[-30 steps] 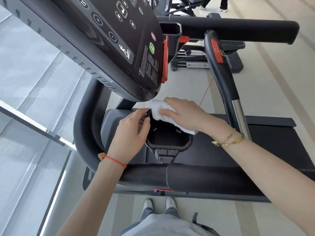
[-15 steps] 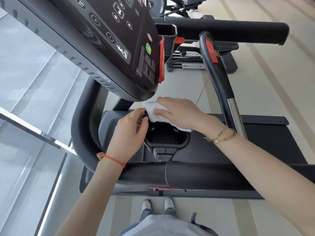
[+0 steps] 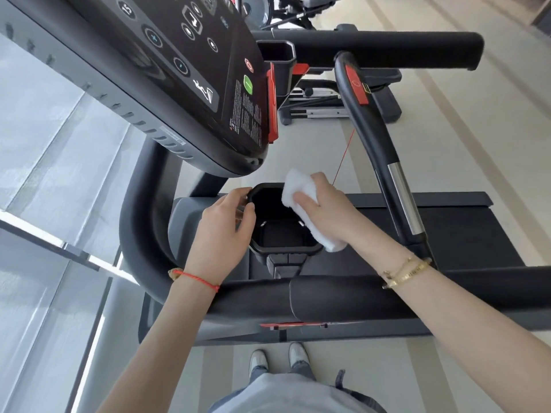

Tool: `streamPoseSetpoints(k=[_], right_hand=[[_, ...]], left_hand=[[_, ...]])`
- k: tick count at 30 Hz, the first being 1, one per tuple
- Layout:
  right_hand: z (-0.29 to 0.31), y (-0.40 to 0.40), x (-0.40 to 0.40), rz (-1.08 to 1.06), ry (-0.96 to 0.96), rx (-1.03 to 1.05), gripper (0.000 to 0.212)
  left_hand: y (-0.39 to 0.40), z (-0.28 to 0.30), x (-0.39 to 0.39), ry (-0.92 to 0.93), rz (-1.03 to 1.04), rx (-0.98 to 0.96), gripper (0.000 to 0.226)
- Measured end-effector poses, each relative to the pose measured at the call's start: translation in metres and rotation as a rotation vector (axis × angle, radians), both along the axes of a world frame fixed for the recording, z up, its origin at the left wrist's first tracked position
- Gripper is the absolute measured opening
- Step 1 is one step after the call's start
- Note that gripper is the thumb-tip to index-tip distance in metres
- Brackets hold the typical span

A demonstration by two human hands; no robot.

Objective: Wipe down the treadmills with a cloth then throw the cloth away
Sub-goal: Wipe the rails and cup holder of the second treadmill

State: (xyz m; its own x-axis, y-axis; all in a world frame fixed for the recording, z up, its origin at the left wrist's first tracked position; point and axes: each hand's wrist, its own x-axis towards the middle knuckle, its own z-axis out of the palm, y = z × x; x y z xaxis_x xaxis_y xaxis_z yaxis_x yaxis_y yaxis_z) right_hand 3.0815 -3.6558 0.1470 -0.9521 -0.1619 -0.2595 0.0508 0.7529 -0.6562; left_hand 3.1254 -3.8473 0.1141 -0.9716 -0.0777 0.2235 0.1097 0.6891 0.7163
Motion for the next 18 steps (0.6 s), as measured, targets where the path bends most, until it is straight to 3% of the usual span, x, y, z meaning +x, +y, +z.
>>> streamPoseSetpoints(k=[8,13,18], right_hand=[[-0.008,0.003,0.047,-0.171,-0.145,-0.31,0.058],[0.0,0.002,0.014,-0.119,-0.163,-0.166,0.055],[0.005,-0.001,0.0,-0.019,-0.03,-0.074,0.048]], left_hand=[[0.0,0.0,0.0,0.004,-0.008,0.01,0.032],[0.0,0.001,0.0,-0.011,-0.016,0.012,0.034],[0.0,0.004,0.002,-0.009,-0.019,0.014,0.035]])
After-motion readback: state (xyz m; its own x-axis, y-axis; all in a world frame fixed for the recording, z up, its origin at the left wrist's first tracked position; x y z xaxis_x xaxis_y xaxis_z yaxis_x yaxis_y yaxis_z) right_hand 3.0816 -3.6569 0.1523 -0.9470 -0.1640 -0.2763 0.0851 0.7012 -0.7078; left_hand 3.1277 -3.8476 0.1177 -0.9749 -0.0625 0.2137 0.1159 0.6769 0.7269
